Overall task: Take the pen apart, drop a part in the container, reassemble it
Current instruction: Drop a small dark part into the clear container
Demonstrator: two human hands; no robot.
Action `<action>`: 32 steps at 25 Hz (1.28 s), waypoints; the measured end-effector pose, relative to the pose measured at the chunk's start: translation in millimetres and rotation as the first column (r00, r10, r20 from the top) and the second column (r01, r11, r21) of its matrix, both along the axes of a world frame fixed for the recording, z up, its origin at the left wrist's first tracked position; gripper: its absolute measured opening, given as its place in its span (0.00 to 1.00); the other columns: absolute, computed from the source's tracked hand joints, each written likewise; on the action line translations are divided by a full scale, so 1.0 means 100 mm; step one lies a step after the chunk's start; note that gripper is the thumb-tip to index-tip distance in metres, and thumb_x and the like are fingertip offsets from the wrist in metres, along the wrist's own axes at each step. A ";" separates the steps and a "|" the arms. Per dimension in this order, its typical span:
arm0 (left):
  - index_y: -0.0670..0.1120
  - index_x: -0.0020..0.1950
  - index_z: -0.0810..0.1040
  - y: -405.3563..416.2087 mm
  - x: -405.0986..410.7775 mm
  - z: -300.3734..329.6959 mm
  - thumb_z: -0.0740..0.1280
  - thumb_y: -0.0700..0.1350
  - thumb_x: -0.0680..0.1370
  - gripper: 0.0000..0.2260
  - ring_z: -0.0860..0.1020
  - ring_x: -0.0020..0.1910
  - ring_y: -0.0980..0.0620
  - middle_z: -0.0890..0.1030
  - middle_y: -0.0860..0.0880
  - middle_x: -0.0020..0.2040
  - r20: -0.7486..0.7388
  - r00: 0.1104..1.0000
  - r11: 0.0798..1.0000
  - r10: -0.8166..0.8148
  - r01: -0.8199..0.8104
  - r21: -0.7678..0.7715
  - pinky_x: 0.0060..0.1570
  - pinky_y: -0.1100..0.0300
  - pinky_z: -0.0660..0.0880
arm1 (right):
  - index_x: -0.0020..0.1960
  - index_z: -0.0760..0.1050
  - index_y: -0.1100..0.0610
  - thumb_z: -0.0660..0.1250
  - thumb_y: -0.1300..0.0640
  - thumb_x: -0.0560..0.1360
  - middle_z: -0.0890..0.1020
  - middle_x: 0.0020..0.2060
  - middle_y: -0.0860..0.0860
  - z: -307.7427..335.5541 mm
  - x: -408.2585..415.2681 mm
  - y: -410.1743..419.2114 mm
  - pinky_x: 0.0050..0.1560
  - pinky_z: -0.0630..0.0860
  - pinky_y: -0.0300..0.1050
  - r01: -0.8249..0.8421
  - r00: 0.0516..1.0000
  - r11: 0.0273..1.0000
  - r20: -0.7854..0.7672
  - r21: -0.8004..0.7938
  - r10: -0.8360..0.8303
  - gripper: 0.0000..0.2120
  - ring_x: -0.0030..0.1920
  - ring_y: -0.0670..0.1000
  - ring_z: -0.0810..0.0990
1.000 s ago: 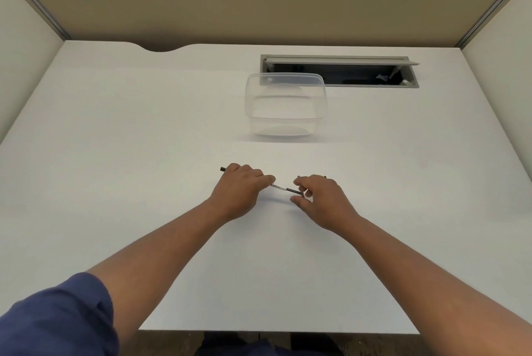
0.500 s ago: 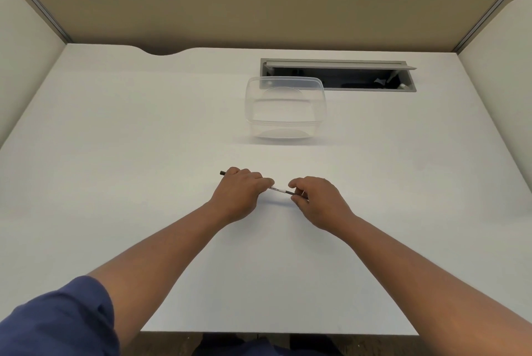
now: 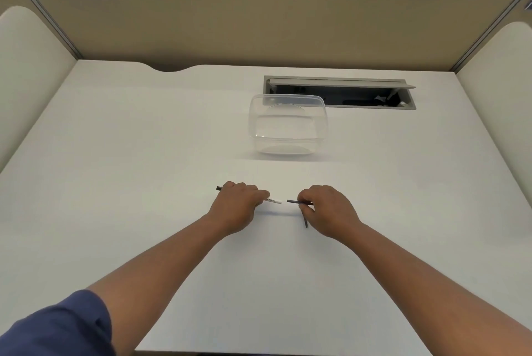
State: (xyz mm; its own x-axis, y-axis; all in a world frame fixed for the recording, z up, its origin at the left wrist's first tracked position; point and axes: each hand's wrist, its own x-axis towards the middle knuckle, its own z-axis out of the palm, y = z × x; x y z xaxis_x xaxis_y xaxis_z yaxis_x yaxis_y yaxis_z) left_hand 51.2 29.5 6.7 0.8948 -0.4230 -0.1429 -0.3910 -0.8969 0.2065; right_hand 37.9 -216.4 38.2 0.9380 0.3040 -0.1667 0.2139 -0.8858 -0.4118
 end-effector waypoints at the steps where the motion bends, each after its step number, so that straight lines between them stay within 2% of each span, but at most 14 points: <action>1: 0.52 0.59 0.79 0.00 0.02 0.00 0.57 0.34 0.77 0.19 0.77 0.46 0.43 0.81 0.52 0.48 -0.010 1.000 1.000 0.005 -0.005 -0.001 0.51 0.51 0.68 | 0.49 0.81 0.51 0.63 0.54 0.78 0.81 0.44 0.48 0.00 0.04 0.00 0.42 0.74 0.48 0.011 1.000 1.000 0.010 0.011 -0.011 0.08 0.46 0.53 0.76; 4: 0.52 0.61 0.78 -0.04 0.05 0.01 0.57 0.35 0.78 0.19 0.77 0.47 0.44 0.81 0.52 0.50 -0.021 1.000 1.000 -0.005 0.004 -0.026 0.50 0.51 0.67 | 0.52 0.82 0.51 0.65 0.54 0.79 0.80 0.48 0.48 0.02 0.17 0.01 0.44 0.75 0.49 0.039 0.998 0.998 0.043 0.052 -0.042 0.08 0.48 0.53 0.77; 10: 0.53 0.63 0.78 -0.13 0.17 -0.02 0.57 0.39 0.81 0.16 0.77 0.47 0.44 0.81 0.52 0.54 0.006 1.000 0.999 -0.028 0.028 -0.046 0.47 0.52 0.67 | 0.52 0.83 0.53 0.68 0.56 0.78 0.83 0.43 0.52 0.23 0.71 0.08 0.44 0.75 0.53 0.026 0.974 0.996 0.223 0.084 -0.044 0.06 0.44 0.58 0.77; 15: 0.54 0.65 0.77 -0.17 0.31 -0.12 0.58 0.39 0.81 0.18 0.77 0.48 0.44 0.81 0.52 0.56 0.004 0.999 0.997 -0.035 0.035 -0.062 0.49 0.52 0.67 | 0.50 0.84 0.52 0.66 0.55 0.78 0.83 0.42 0.52 0.41 1.37 0.17 0.42 0.76 0.52 0.018 0.959 0.999 0.283 -0.042 -0.005 0.08 0.44 0.59 0.78; 19: 0.53 0.66 0.77 -0.19 0.46 -0.20 0.60 0.37 0.80 0.19 0.76 0.48 0.44 0.80 0.52 0.56 0.005 0.999 0.995 -0.034 0.034 -0.092 0.48 0.52 0.66 | 0.49 0.84 0.51 0.65 0.55 0.78 0.82 0.44 0.52 0.35 1.90 0.25 0.39 0.76 0.48 0.026 0.987 0.988 0.159 -0.152 -0.002 0.08 0.44 0.57 0.79; 22: 0.52 0.68 0.77 -0.19 0.54 -0.25 0.61 0.36 0.79 0.20 0.75 0.49 0.44 0.80 0.51 0.56 0.014 0.999 0.992 -0.042 0.044 -0.119 0.49 0.51 0.67 | 0.48 0.84 0.51 0.67 0.57 0.76 0.83 0.46 0.52 0.22 2.16 0.32 0.42 0.78 0.48 -0.014 1.000 0.984 -0.005 -0.175 0.013 0.07 0.45 0.56 0.80; 25: 0.52 0.68 0.77 -0.19 0.59 -0.28 0.61 0.36 0.79 0.21 0.75 0.49 0.43 0.80 0.51 0.56 0.020 0.998 0.989 -0.057 0.059 -0.134 0.49 0.51 0.68 | 0.45 0.83 0.50 0.69 0.58 0.74 0.83 0.46 0.51 0.07 2.29 0.39 0.42 0.76 0.46 -0.068 0.993 0.977 -0.110 -0.204 0.046 0.06 0.46 0.56 0.80; 28: 0.52 0.69 0.77 -0.21 0.64 -0.29 0.62 0.36 0.79 0.21 0.75 0.49 0.43 0.80 0.51 0.56 0.021 0.998 0.987 -0.061 0.064 -0.149 0.49 0.51 0.67 | 0.41 0.80 0.49 0.68 0.61 0.73 0.83 0.44 0.51 -0.03 2.37 0.44 0.41 0.74 0.45 -0.097 0.985 0.971 -0.158 -0.219 0.062 0.08 0.45 0.56 0.80; 32: 0.52 0.68 0.78 -0.21 0.68 -0.29 0.63 0.35 0.78 0.21 0.76 0.48 0.43 0.81 0.50 0.55 0.025 0.998 0.984 -0.066 0.069 -0.164 0.49 0.50 0.69 | 0.39 0.79 0.49 0.69 0.62 0.72 0.84 0.43 0.52 -0.11 2.43 0.47 0.42 0.78 0.46 -0.104 0.983 0.968 -0.174 -0.228 0.065 0.08 0.43 0.56 0.81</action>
